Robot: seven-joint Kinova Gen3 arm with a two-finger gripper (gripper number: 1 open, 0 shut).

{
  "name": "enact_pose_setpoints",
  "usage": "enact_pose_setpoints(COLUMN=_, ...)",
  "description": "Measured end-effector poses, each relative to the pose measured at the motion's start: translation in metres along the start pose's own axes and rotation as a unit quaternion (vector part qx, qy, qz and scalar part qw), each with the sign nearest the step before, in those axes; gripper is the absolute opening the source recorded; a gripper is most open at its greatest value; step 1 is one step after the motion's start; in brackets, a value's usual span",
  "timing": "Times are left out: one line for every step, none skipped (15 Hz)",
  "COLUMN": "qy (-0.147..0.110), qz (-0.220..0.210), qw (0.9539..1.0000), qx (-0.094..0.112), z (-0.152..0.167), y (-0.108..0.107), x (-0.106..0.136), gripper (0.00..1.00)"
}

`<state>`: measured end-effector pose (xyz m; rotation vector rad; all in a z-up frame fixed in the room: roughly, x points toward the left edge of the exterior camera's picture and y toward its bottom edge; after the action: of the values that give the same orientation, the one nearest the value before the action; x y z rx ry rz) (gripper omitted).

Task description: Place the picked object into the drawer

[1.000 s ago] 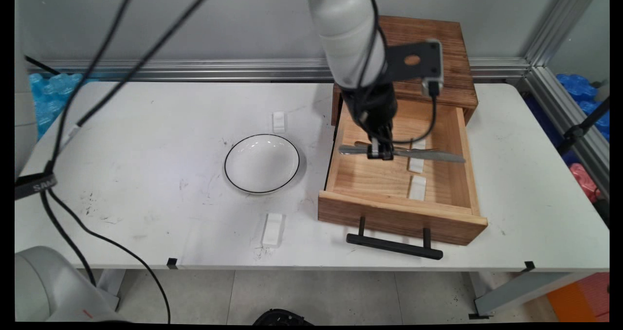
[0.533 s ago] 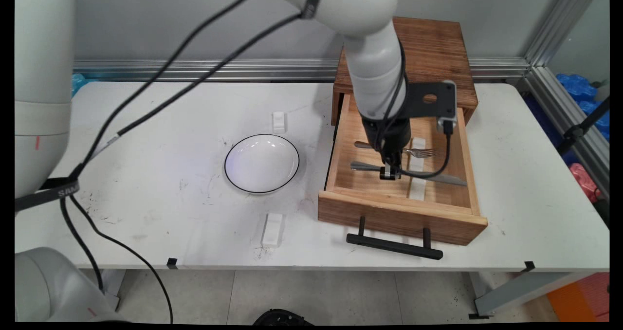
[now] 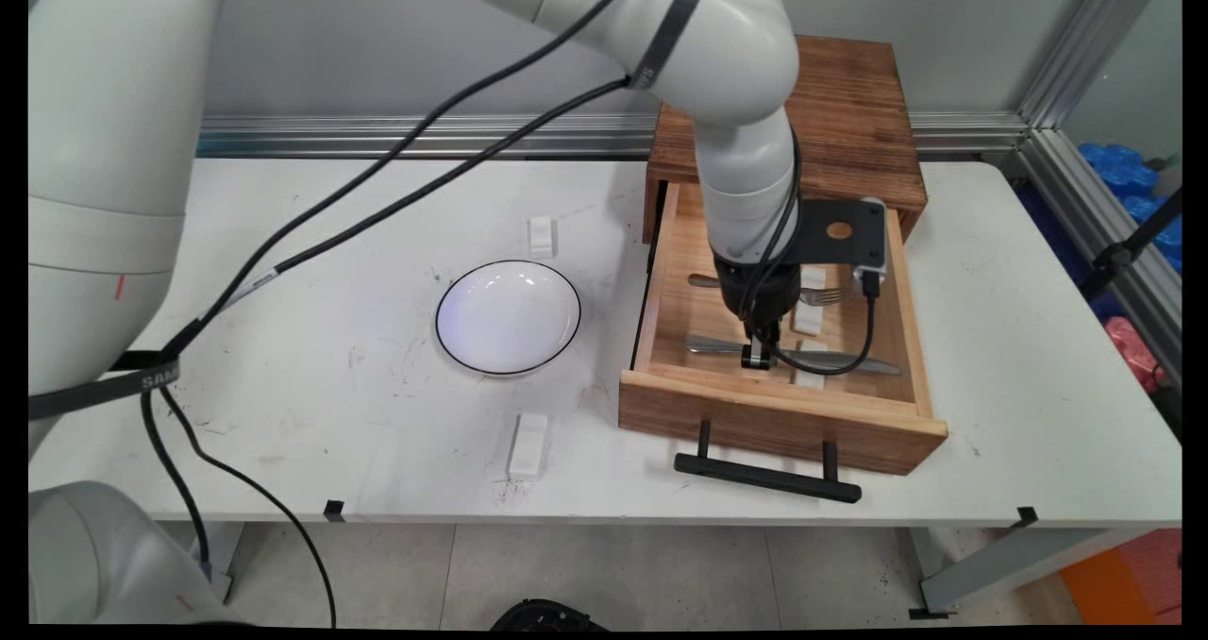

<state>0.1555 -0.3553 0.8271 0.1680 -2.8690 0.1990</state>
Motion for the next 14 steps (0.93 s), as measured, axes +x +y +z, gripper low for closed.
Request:
enact_pose_setpoints(qy=-0.001, qz=0.000, qw=1.0000, qx=-0.001, z=0.004, y=0.000, x=0.000, gripper=0.00)
enact_pose_setpoints(qy=-0.003, qz=0.000, qw=1.0000, qx=-0.002, z=0.007, y=-0.001, x=0.000, gripper=0.00)
enact_pose_setpoints(qy=-0.005, qz=0.001, qw=1.0000, qx=-0.002, z=0.010, y=-0.001, x=0.000, gripper=0.00)
enact_pose_setpoints(qy=-0.006, qz=0.001, qw=1.0000, qx=-0.003, z=0.013, y=-0.002, x=0.000, gripper=0.00)
enact_pose_setpoints(qy=-0.007, qz=0.002, qw=1.0000, qx=-0.003, z=0.015, y=-0.002, x=0.000, gripper=0.00)
enact_pose_setpoints(qy=-0.008, qz=0.002, qw=1.0000, qx=-0.003, z=0.018, y=-0.002, x=-0.001, gripper=0.00)
enact_pose_setpoints(qy=-0.009, qz=0.003, qw=0.9999, qx=-0.004, z=0.020, y=-0.002, x=-0.001, gripper=0.00)
enact_pose_setpoints(qy=-0.009, qz=0.004, qw=0.9999, qx=-0.004, z=0.022, y=-0.003, x=-0.001, gripper=1.00)
enact_pose_setpoints(qy=-0.010, qz=0.004, qw=0.9999, qx=-0.004, z=0.023, y=-0.003, x=-0.001, gripper=1.00)
enact_pose_setpoints(qy=-0.009, qz=0.004, qw=0.9999, qx=-0.004, z=0.023, y=-0.003, x=-0.002, gripper=1.00)
enact_pose_setpoints(qy=-0.009, qz=0.005, qw=0.9999, qx=-0.004, z=0.024, y=-0.003, x=-0.003, gripper=1.00)
enact_pose_setpoints(qy=-0.008, qz=0.006, qw=0.9999, qx=-0.003, z=0.024, y=-0.004, x=-0.002, gripper=1.00)
enact_pose_setpoints(qy=-0.007, qz=0.006, qw=1.0000, qx=-0.002, z=0.024, y=-0.005, x=-0.002, gripper=1.00)
enact_pose_setpoints(qy=-0.005, qz=0.007, qw=1.0000, qx=-0.002, z=0.024, y=-0.005, x=-0.002, gripper=1.00)
